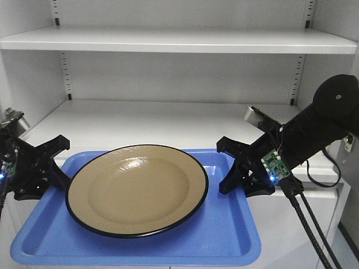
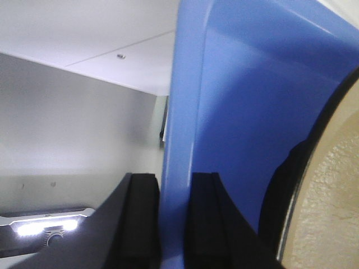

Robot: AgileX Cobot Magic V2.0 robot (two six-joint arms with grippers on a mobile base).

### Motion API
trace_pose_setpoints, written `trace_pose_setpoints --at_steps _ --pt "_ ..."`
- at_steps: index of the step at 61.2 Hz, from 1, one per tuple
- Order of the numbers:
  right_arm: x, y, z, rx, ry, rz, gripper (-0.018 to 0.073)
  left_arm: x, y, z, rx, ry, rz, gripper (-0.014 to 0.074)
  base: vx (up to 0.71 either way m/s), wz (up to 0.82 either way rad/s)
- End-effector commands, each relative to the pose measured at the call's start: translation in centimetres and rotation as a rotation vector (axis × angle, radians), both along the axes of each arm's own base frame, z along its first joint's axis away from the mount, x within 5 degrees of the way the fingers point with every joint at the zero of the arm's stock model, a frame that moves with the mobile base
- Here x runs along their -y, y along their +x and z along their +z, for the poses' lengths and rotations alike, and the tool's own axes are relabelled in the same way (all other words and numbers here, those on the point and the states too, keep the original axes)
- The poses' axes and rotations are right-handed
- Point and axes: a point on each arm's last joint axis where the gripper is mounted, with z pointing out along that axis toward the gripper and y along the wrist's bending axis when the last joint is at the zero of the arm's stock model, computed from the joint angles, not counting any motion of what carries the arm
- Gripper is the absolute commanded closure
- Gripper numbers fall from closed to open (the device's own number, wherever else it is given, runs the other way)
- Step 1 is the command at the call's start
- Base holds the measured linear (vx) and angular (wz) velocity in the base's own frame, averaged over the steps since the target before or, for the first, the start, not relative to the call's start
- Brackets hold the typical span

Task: Place disk in tray to left cabinet
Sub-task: 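Hold the tray with both grippers while approaching the white cabinet shelves, then push the held tray forward onto the cabinet shelf with both grippers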

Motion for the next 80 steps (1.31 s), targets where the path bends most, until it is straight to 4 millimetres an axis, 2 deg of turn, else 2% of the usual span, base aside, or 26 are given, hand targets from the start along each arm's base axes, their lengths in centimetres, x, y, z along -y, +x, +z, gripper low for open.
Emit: trace_pose_setpoints --at_steps 1,39,80 --pt "-1.75 -2.24 4.24 0.047 0.190 0.062 0.0564 2.27 -1.35 3.98 0.085 -0.197 -0.030 0.0597 0.31 -0.16" --pt "-1.75 -2.24 4.24 0.047 0.190 0.062 0.0564 2.27 -1.35 3.99 0.086 -0.197 -0.029 0.0597 0.26 -0.09" --pt "-1.75 -2.24 4.24 0.047 0.190 0.062 0.0564 2.27 -1.35 3.99 0.086 -0.197 -0.029 0.0597 0.13 -0.04"
